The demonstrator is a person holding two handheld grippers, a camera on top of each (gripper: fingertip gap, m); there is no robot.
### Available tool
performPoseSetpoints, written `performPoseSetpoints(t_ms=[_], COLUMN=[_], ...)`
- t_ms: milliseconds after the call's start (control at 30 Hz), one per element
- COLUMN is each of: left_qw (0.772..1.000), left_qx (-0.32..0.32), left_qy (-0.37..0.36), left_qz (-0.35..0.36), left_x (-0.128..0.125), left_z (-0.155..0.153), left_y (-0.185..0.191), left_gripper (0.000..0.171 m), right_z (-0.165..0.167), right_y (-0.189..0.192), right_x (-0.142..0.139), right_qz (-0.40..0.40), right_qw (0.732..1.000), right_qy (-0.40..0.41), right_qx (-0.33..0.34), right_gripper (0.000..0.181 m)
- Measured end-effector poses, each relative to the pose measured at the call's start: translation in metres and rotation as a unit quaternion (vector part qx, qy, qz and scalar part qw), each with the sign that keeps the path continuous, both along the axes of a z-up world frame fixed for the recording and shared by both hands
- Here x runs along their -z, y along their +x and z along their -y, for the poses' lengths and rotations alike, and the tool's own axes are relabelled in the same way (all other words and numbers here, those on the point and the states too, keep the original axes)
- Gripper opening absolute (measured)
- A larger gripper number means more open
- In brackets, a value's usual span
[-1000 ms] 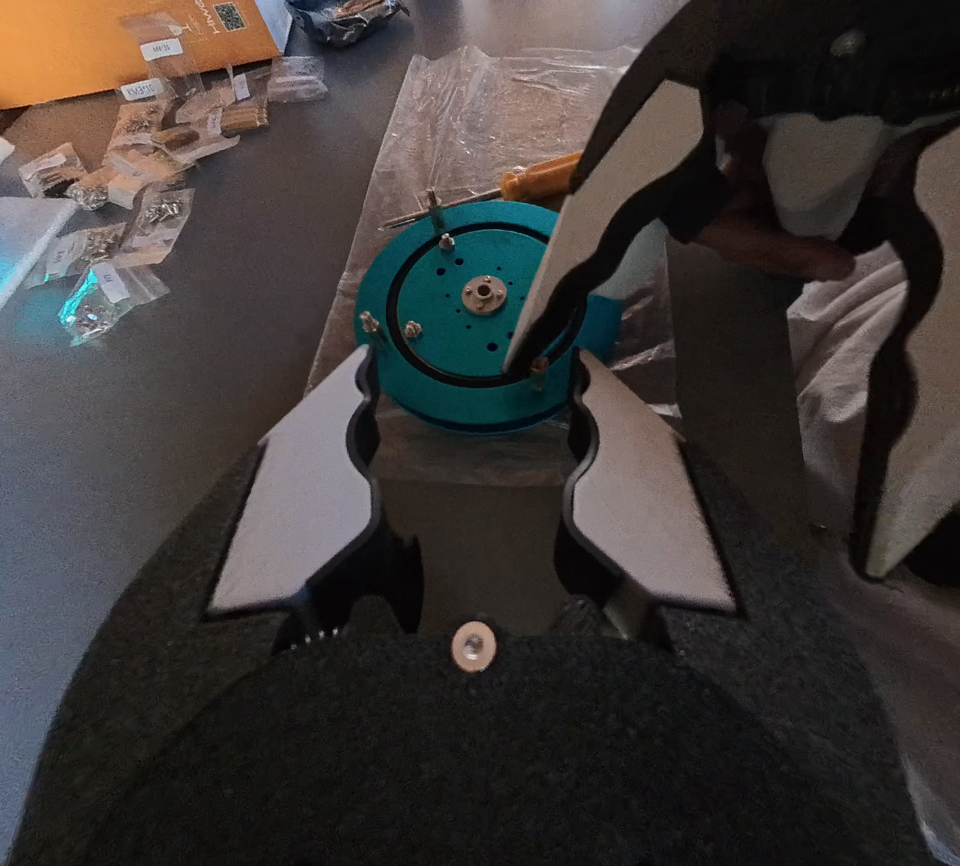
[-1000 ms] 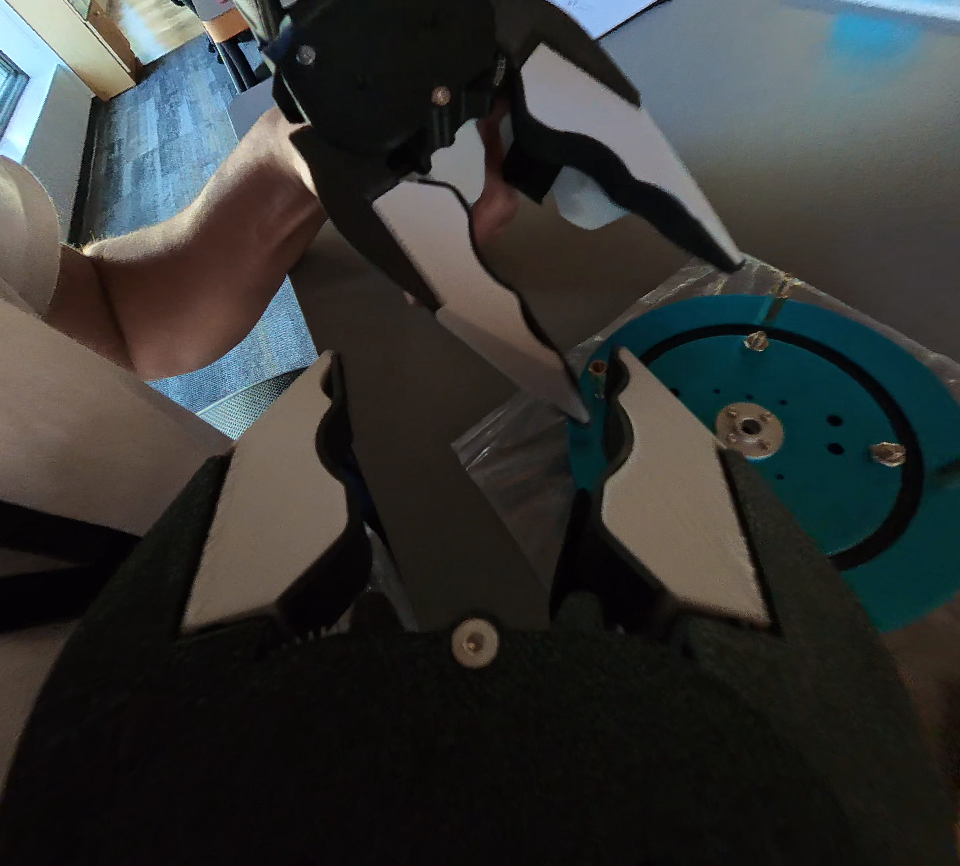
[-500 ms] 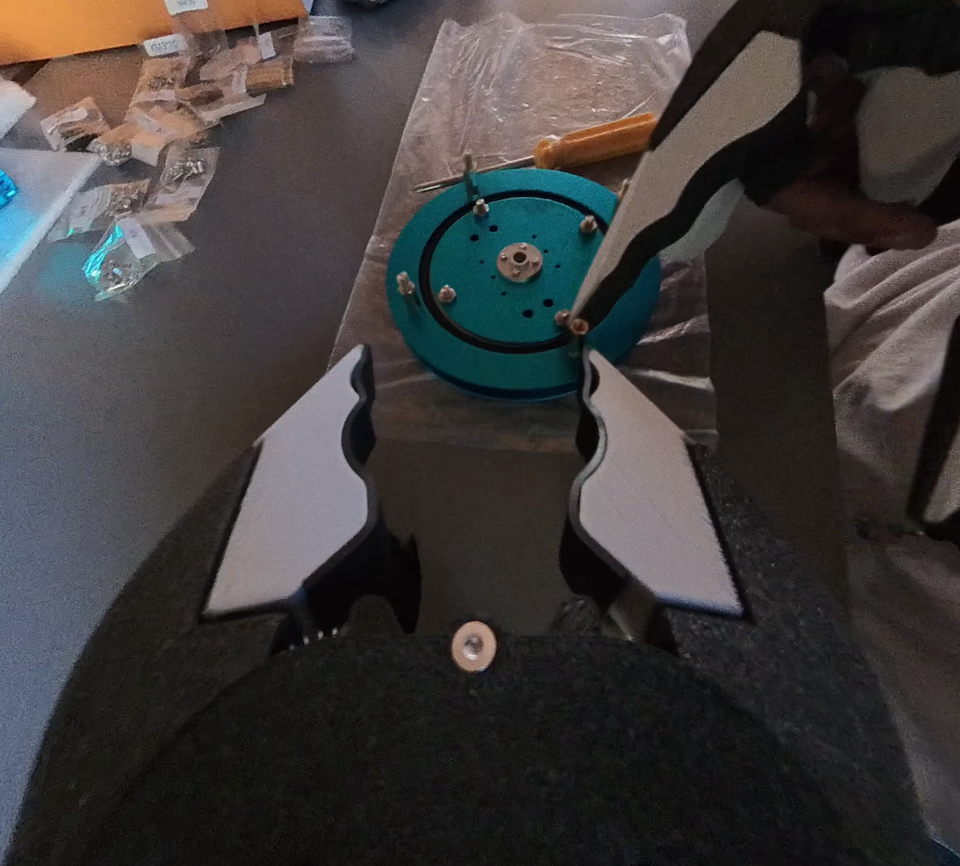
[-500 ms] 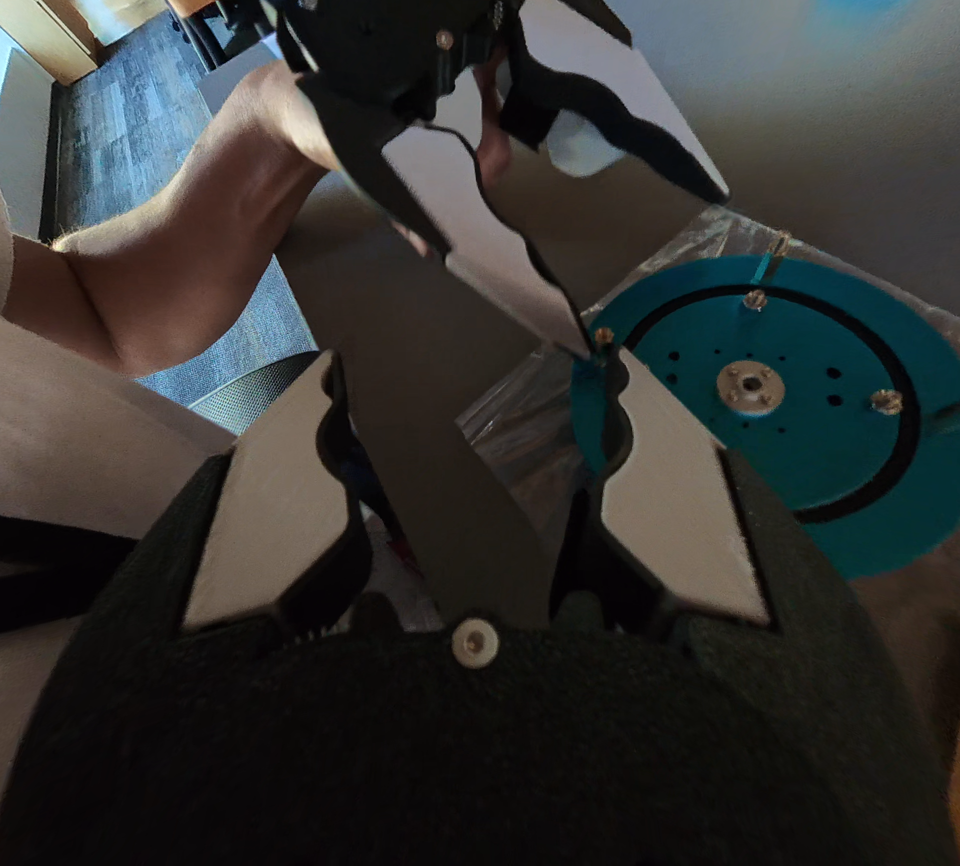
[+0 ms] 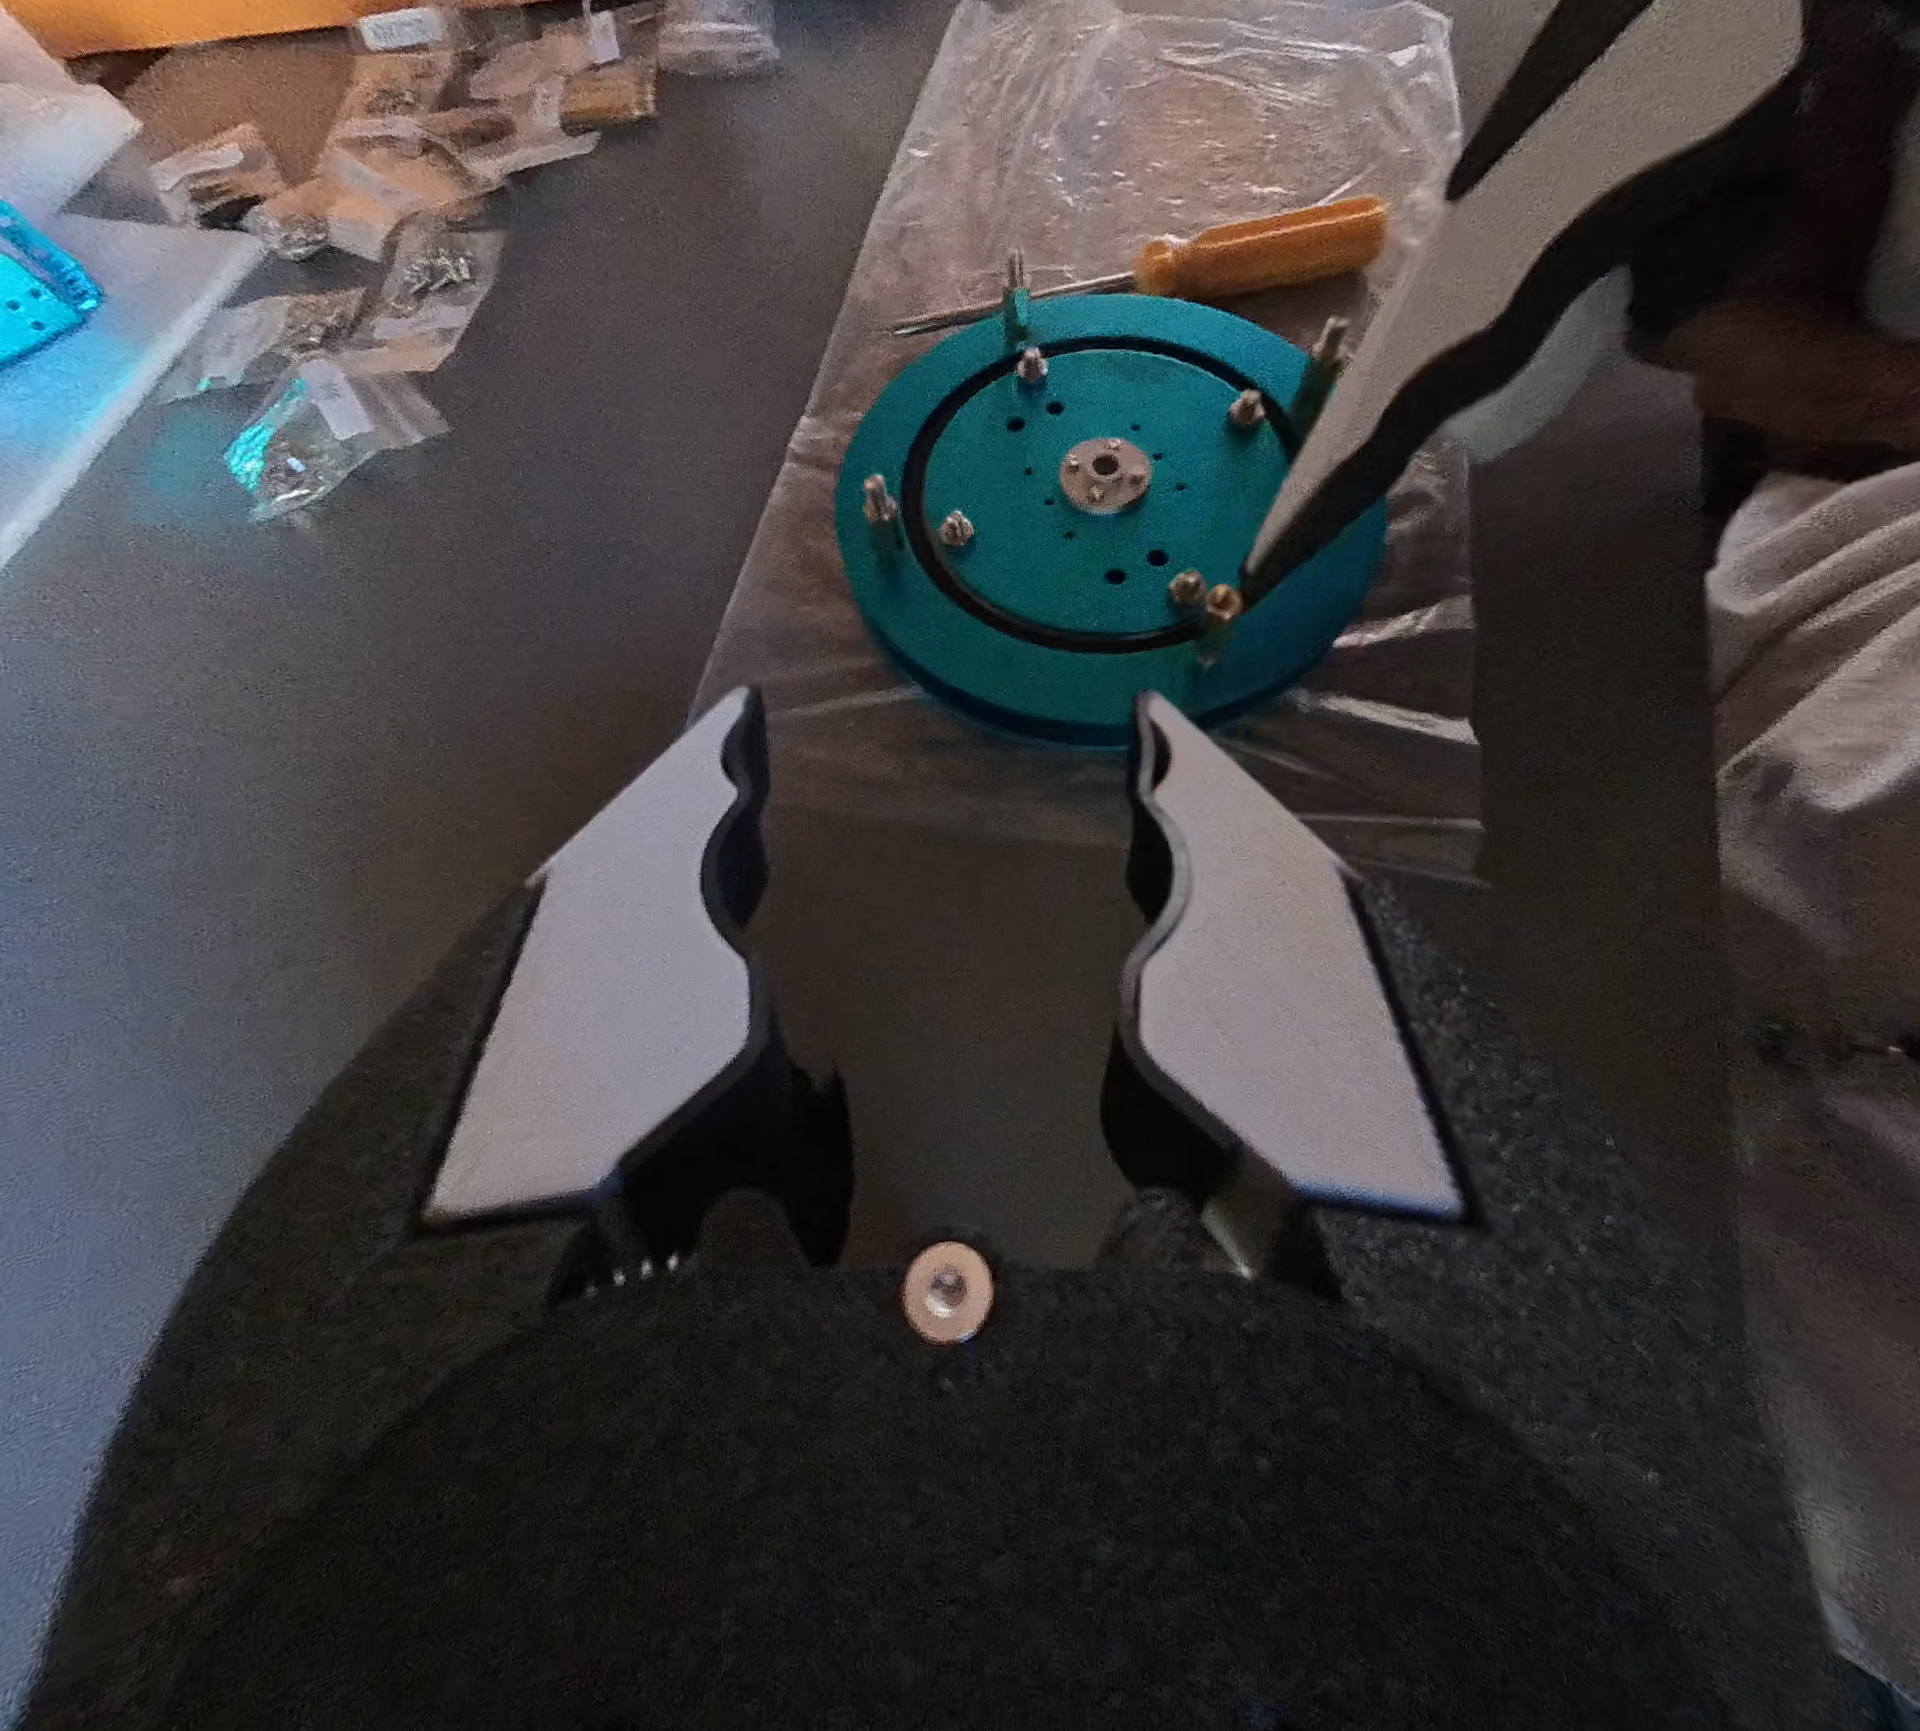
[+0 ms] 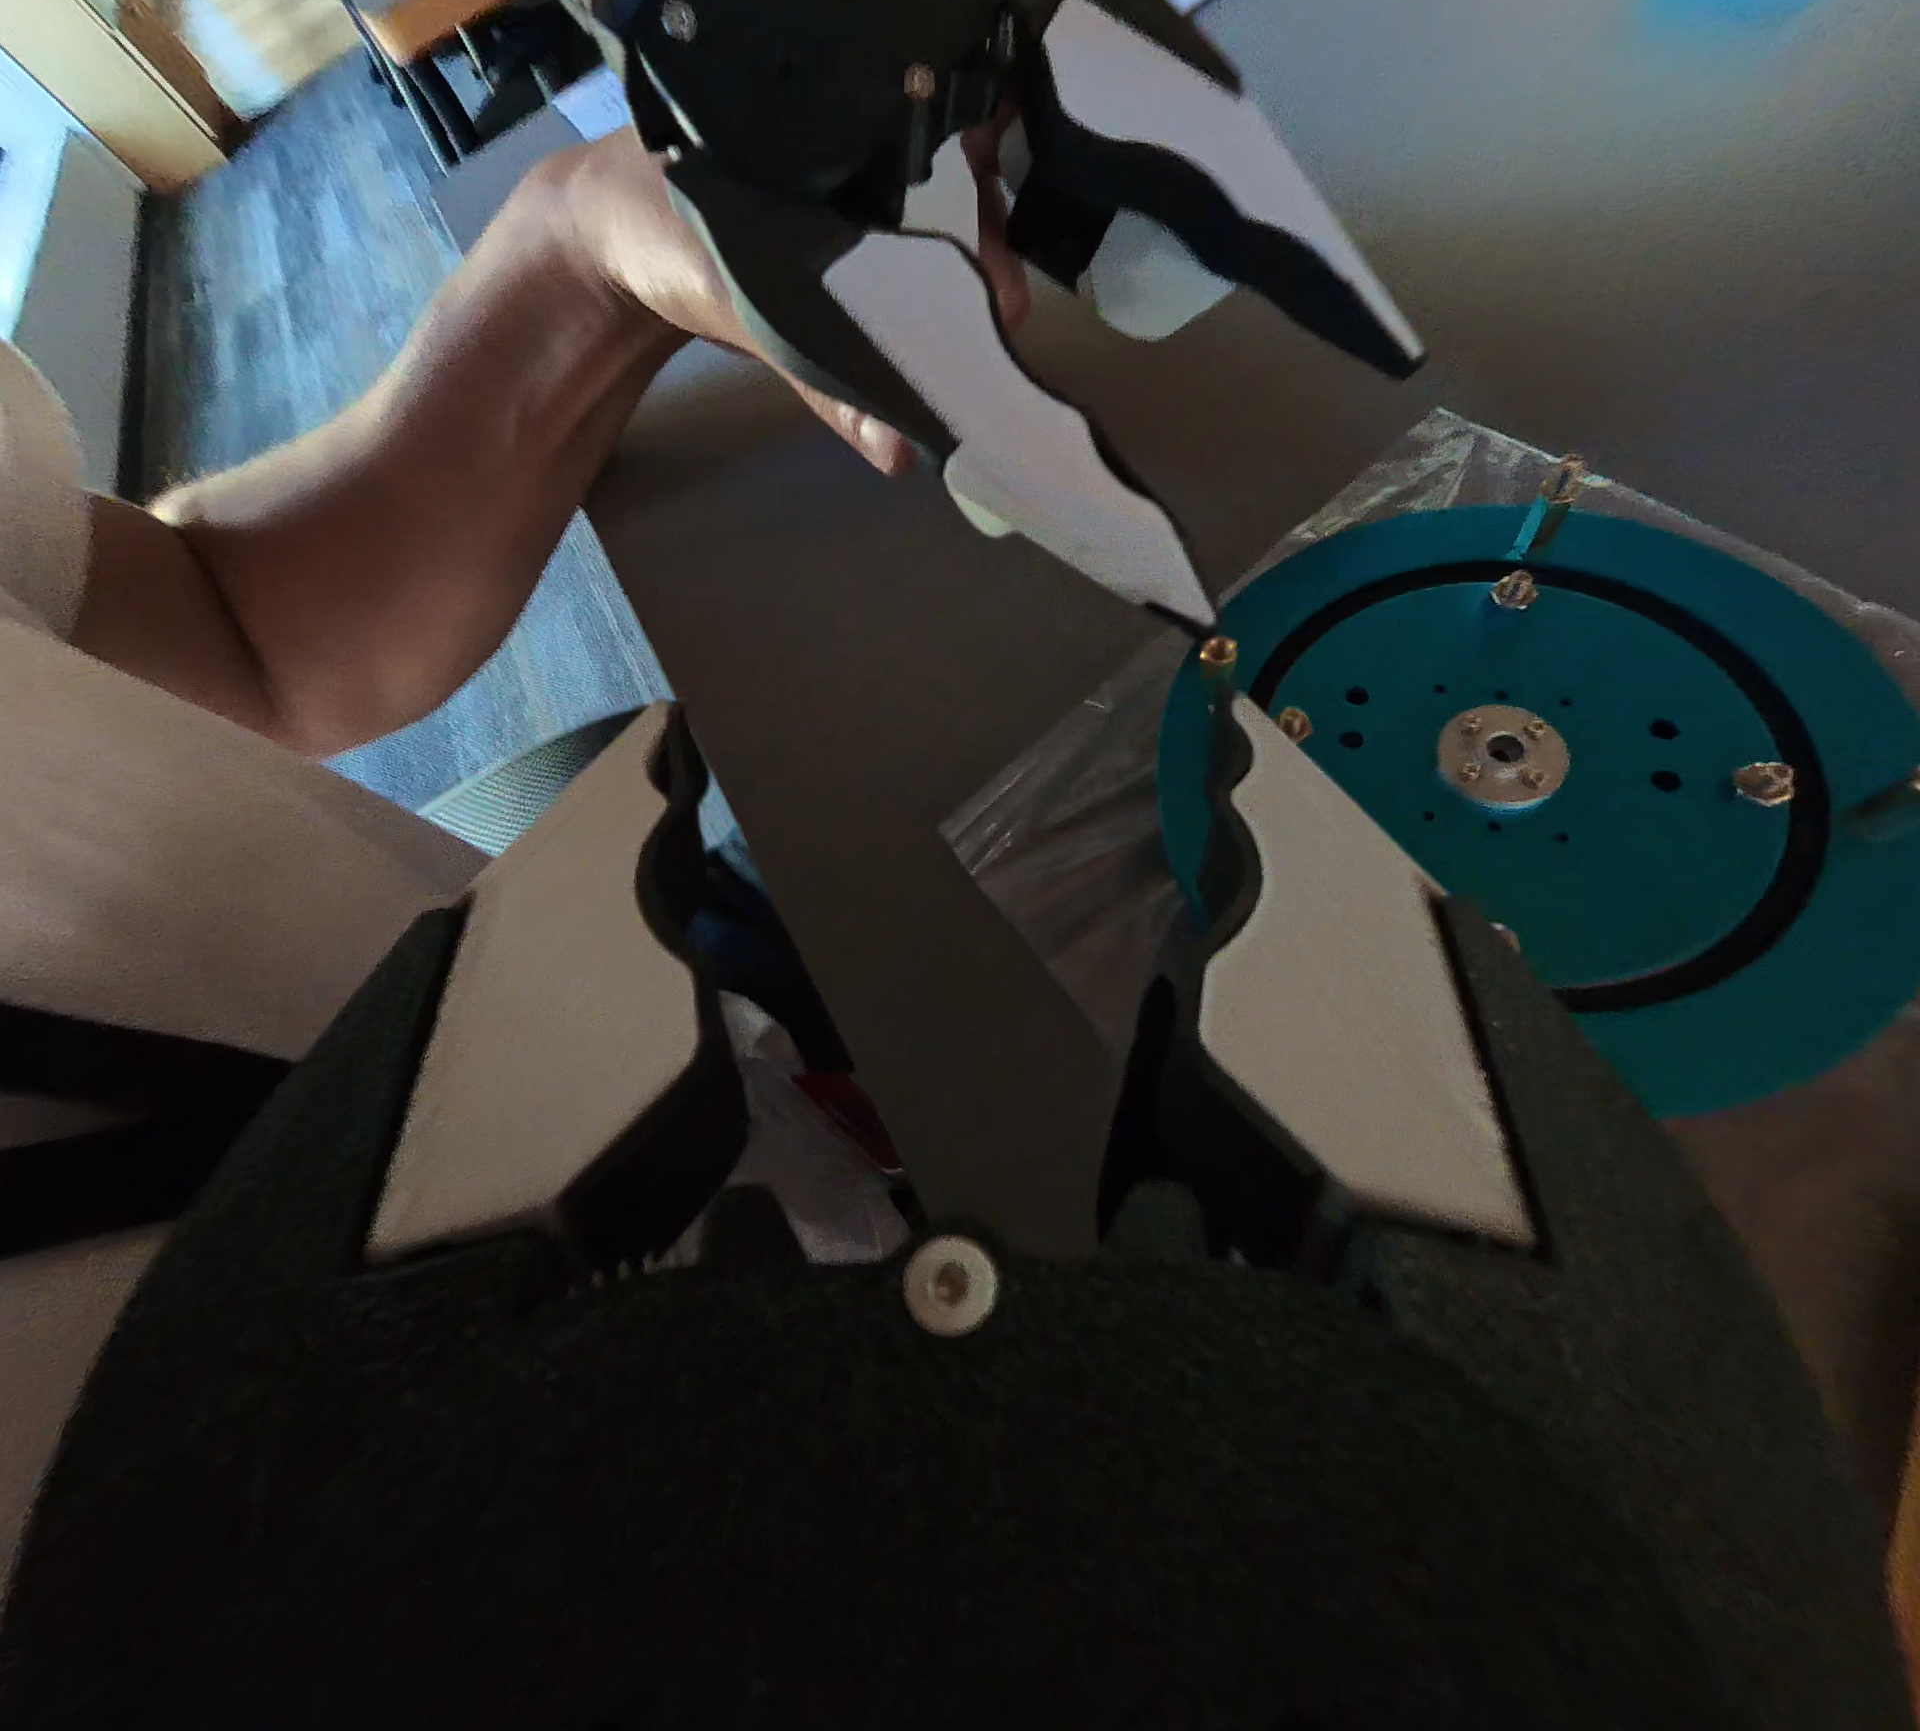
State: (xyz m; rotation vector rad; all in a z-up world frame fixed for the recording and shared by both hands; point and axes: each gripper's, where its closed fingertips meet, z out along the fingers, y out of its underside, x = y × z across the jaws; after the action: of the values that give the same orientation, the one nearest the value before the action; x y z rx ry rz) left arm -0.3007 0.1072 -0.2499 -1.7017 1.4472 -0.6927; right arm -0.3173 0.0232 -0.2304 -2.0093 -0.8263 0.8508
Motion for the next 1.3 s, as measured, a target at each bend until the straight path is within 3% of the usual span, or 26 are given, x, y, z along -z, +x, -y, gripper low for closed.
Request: performPoseSetpoints(t_ms=[133, 200, 333, 400, 533, 700, 767, 833, 900, 1067, 1200, 1233, 1300], left_qw=[0.998, 0.999, 0.999, 1.000, 0.998, 0.999, 0.999, 1.000, 0.999, 0.998, 0.999, 1.000, 1.000], left_qx=[0.042, 0.048, 0.031, 0.001, 0.040, 0.050, 0.037, 0.017, 0.024, 0.067, 0.035, 0.016, 0.010], left_qy=[-0.022, -0.008, -0.006, -0.009, -0.032, -0.004, -0.012, -0.017, -0.034, -0.016, -0.015, -0.016, -0.021], left_qz=[0.033, 0.016, -0.004, 0.001, 0.039, 0.011, 0.009, 0.009, 0.021, 0.007, -0.008, -0.003, 0.014], left_x=[-0.009, -0.004, 0.001, 0.001, -0.012, -0.007, -0.005, -0.003, -0.006, -0.004, 0.002, 0.001, -0.003], left_z=[0.020, 0.023, 0.010, -0.002, 0.015, 0.019, 0.011, 0.002, 0.005, 0.026, 0.009, 0.002, -0.001], left_y=[0.010, 0.021, 0.016, 0.001, 0.004, 0.023, 0.014, -0.002, -0.009, 0.019, 0.009, 0.001, -0.008], left_gripper=[0.069, 0.069, 0.080, 0.067, 0.069, 0.069, 0.078, 0.069, 0.070, 0.072, 0.079, 0.069, 0.067], right_z=[-0.012, -0.015, -0.007, 0.004, -0.009, -0.012, -0.006, 0.005, 0.004, -0.013, -0.004, 0.002, 0.007], right_y=[0.002, -0.008, -0.009, -0.002, 0.007, -0.014, -0.009, -0.004, 0.002, -0.010, -0.009, -0.006, 0.000], right_x=[-0.003, 0.002, 0.004, -0.001, -0.006, 0.004, 0.005, 0.001, -0.005, 0.003, 0.005, 0.003, -0.003], right_qz=[0.003, 0.004, 0.001, -0.015, -0.012, 0.000, 0.001, -0.014, -0.026, 0.005, 0.007, -0.001, -0.024], right_qw=[1.000, 1.000, 1.000, 1.000, 1.000, 1.000, 1.000, 1.000, 1.000, 1.000, 1.000, 1.000, 1.000], right_qy=[0.024, 0.015, 0.003, -0.009, 0.016, 0.002, 0.002, -0.009, -0.005, 0.008, -0.002, -0.008, -0.015], right_qx=[0.012, -0.001, -0.004, -0.010, 0.016, -0.014, -0.009, -0.016, -0.003, -0.007, -0.012, -0.016, -0.009], right_gripper=[0.101, 0.104, 0.104, 0.090, 0.099, 0.104, 0.104, 0.091, 0.093, 0.103, 0.102, 0.094, 0.093])
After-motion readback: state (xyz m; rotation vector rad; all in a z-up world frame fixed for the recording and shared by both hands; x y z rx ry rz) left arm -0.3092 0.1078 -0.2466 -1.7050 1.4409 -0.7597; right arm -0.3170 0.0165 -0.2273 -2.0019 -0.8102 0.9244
